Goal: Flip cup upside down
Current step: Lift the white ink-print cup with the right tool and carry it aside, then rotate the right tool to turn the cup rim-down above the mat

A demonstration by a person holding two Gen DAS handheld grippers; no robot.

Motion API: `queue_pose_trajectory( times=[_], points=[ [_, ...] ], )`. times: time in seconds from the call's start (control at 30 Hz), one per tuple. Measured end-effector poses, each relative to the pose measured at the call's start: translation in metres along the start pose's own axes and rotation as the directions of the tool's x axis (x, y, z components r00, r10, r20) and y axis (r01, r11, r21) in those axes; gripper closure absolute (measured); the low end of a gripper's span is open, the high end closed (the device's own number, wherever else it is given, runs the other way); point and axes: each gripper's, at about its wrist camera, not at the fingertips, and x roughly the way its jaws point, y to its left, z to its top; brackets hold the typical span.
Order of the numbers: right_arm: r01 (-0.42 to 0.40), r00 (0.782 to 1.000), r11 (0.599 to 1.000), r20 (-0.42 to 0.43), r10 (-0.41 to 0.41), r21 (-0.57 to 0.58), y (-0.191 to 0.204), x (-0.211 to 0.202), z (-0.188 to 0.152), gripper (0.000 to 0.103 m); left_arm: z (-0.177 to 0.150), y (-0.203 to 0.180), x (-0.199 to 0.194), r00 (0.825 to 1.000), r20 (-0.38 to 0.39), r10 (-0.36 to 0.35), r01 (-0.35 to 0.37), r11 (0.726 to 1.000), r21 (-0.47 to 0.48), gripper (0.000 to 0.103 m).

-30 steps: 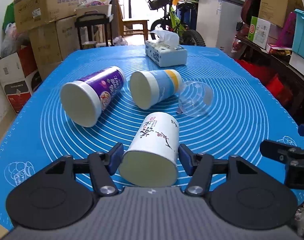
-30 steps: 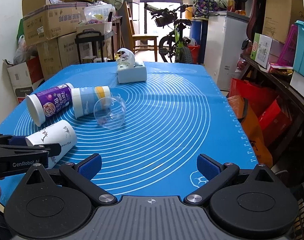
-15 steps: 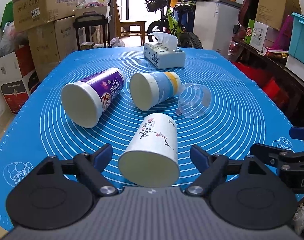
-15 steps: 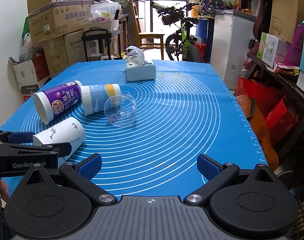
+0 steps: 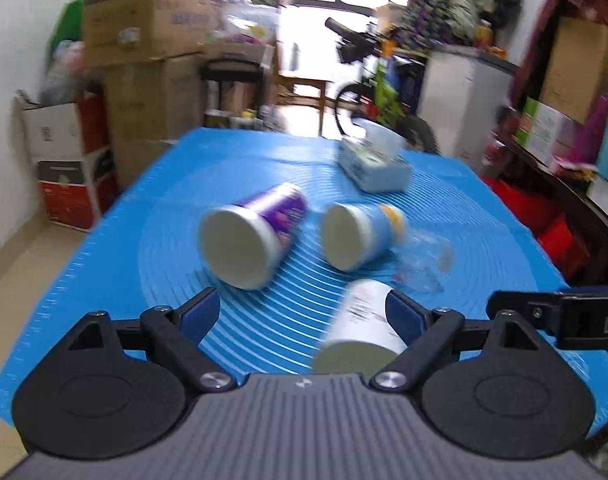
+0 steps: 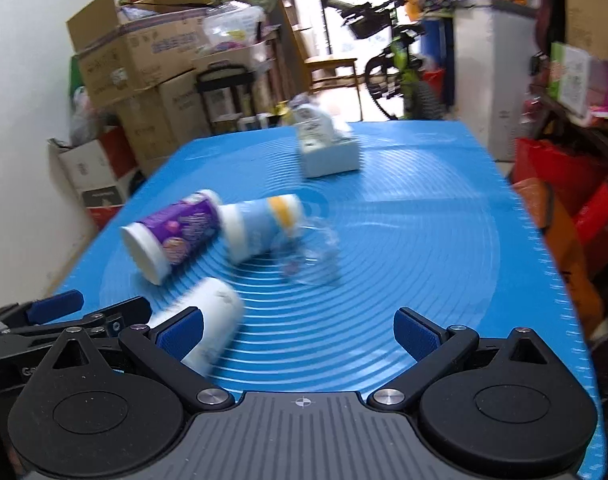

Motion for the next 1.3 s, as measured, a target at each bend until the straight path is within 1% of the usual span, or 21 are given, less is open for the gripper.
queue_pose_trajectory(
  times=[0.07,0.23,0.33,0.47,0.6,0.7,0.8,0.9,0.93,0.97,1.0,1.13,1.2,1.3],
  points=[
    [-0.04,0.999,0.999,-0.028,0.041,0.011,0.009,0.008,0.005,0.003,0.003,0.011,0.002,0.999,0.009,0.041,-0.041,0.999,-0.021,0.013],
    [-0.09,0.99,0.996,-0.106,0.092,0.024,0.032,0.039,0.014,0.005,0.006,0.04,0.013,0.993,-0.003,0.118,-0.118,0.991,-0.066,0.013],
    [-0.102,0.984,0.993,-0.144,0.11,0.056,0.04,0.059,0.018,0.008,0.005,0.055,0.02,0.988,-0.017,0.152,-0.153,0.985,-0.08,0.013],
    [-0.1,0.981,0.992,-0.161,0.111,0.074,0.044,0.073,0.023,0.01,0.003,0.066,0.028,0.982,-0.022,0.188,-0.189,0.978,-0.082,0.013],
    [-0.083,0.977,0.994,-0.191,0.096,0.072,0.047,0.089,0.028,0.013,0.003,0.072,0.033,0.984,-0.034,0.175,-0.178,0.98,-0.088,0.013],
    [-0.089,0.964,0.99,-0.239,0.114,0.112,0.043,0.104,0.03,0.018,0.003,0.073,0.039,0.984,-0.039,0.174,-0.177,0.981,-0.086,0.013],
    [-0.091,0.954,0.989,-0.275,0.12,0.115,0.045,0.115,0.031,0.02,0.002,0.074,0.042,0.986,-0.047,0.159,-0.163,0.981,-0.101,0.013],
    [-0.1,0.938,0.988,-0.32,0.133,0.119,0.046,0.127,0.028,0.028,0.002,0.075,0.042,0.987,-0.048,0.15,-0.154,0.983,-0.104,0.013],
    [-0.116,0.933,0.984,-0.326,0.155,0.137,0.044,0.129,0.026,0.032,0.002,0.075,0.042,0.987,-0.046,0.153,-0.157,0.982,-0.103,0.013],
    [-0.128,0.929,0.98,-0.327,0.173,0.155,0.043,0.129,0.026,0.032,0.002,0.075,0.041,0.987,-0.045,0.153,-0.157,0.982,-0.103,0.013],
    [-0.131,0.93,0.979,-0.321,0.177,0.159,0.043,0.129,0.025,0.033,0.002,0.075,0.042,0.987,-0.046,0.152,-0.156,0.982,-0.105,0.013],
    [-0.16,0.939,0.979,-0.286,0.19,0.126,0.043,0.119,0.022,0.036,0.002,0.075,0.039,0.989,-0.043,0.143,-0.147,0.983,-0.113,0.013],
    [-0.169,0.954,0.981,-0.234,0.188,0.098,0.042,0.109,0.023,0.037,0.001,0.074,0.037,0.99,-0.039,0.139,-0.143,0.983,-0.119,0.013],
    [-0.13,0.985,0.991,-0.109,0.131,0.013,0.041,0.087,0.024,0.037,0.001,0.072,0.031,0.991,-0.008,0.133,-0.133,0.981,-0.14,0.013]
  ],
)
